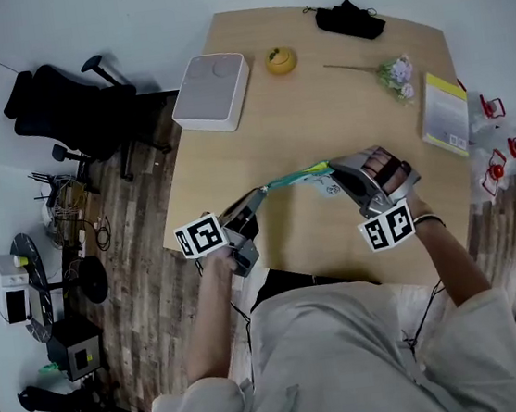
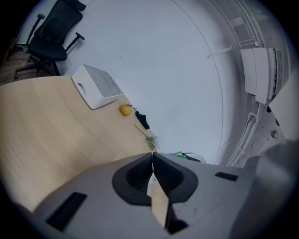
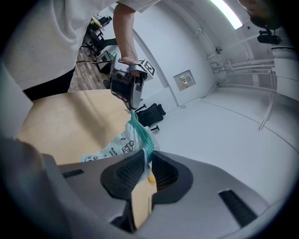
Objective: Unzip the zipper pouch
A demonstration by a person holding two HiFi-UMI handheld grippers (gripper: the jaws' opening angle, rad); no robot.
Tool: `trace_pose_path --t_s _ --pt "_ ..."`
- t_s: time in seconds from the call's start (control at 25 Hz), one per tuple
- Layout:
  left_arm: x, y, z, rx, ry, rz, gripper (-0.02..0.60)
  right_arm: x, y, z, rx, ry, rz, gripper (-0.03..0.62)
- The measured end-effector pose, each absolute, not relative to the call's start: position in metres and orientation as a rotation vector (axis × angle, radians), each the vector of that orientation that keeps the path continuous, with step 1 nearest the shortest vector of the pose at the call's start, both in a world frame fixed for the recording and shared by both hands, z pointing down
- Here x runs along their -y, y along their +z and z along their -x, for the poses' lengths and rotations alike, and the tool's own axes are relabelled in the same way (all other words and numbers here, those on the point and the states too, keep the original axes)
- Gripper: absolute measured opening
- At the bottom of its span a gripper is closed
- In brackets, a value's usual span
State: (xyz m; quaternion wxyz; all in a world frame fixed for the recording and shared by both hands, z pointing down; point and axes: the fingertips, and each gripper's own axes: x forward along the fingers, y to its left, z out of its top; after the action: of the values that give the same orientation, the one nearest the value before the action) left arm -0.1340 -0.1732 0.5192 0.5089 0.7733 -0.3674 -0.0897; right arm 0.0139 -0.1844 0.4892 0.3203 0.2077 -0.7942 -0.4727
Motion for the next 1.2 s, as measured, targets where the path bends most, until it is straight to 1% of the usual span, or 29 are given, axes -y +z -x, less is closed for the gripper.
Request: trace_pose_path --t_s 0.36,0.92,1.2 --pt "0.176 0.51 0.135 0.917 -0.217 -1.905 0.025 0.188 0.48 -0.011 2.116 -1.207 -0.59 0.055" --pt "0.189 0.499 0.143 1.059 -0.127 -2.006 0.028 0.204 0.462 -0.02 2.128 -1.152 -0.685 0.054" --pt "0.186 0.489 0.133 1.138 0.013 -2.126 0.028 0.209 0.467 -0.028 2.139 -1.076 -0.733 0.054"
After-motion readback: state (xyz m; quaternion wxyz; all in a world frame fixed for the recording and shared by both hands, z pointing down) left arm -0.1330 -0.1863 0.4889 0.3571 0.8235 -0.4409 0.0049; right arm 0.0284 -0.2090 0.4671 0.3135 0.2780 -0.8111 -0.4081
